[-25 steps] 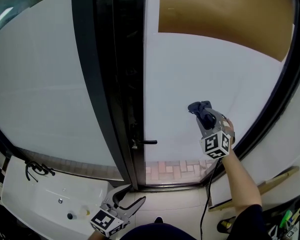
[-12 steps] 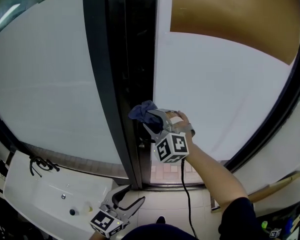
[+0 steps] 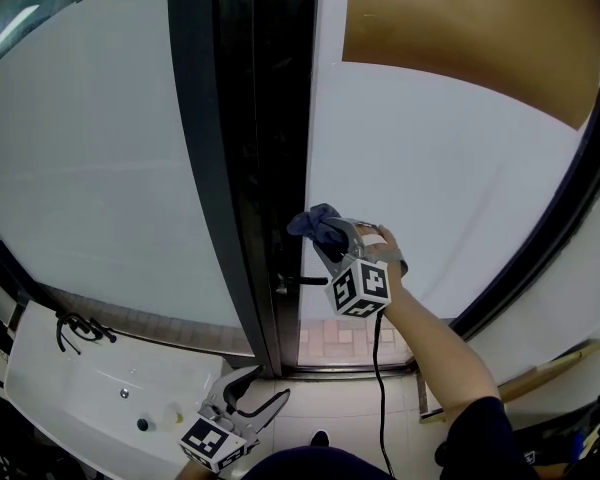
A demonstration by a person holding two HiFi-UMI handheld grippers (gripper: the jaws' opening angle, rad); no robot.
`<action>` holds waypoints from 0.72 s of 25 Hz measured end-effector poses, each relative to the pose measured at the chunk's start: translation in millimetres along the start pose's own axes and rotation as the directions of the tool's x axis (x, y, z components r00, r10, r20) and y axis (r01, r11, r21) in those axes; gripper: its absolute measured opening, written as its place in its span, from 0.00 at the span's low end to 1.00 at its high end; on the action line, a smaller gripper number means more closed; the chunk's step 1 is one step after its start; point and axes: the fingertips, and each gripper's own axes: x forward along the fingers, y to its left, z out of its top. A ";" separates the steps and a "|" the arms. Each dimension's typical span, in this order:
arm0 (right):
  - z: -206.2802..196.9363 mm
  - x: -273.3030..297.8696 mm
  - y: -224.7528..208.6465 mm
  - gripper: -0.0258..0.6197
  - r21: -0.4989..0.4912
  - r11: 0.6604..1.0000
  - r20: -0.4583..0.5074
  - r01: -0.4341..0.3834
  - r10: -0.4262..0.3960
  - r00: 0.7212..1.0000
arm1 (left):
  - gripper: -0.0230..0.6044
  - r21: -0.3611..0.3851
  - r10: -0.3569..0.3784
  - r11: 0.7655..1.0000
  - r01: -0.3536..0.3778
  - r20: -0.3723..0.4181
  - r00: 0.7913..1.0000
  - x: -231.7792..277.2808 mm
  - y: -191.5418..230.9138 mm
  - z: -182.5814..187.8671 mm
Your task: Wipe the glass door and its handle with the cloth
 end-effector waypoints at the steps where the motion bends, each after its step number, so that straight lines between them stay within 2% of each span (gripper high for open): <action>1: -12.4 -5.3 -2.4 0.30 0.012 1.000 -0.018 0.002 -0.002 1.000 | 0.42 0.002 -0.008 1.000 0.008 0.001 1.000 2.3 -1.0 1.2; 7: -82.8 -47.6 -19.1 0.30 0.046 0.998 -0.140 0.053 -0.046 0.989 | 0.42 0.015 -0.054 0.998 0.054 0.004 0.999 13.4 -9.9 5.8; 13: -153.5 -93.6 -47.6 0.30 0.100 0.981 -0.286 0.164 -0.130 0.949 | 0.42 0.010 -0.084 0.996 0.084 0.001 0.996 17.8 -16.8 1.7; 16: -170.9 -105.7 -58.0 0.30 0.170 0.962 -0.326 0.214 -0.150 0.933 | 0.42 0.006 -0.079 0.997 0.079 -0.007 0.997 16.7 -17.2 -1.1; 18: -167.4 -106.8 -61.4 0.30 0.196 0.951 -0.322 0.239 -0.167 0.932 | 0.42 0.001 -0.069 0.998 0.069 -0.012 0.998 15.4 -16.1 -0.6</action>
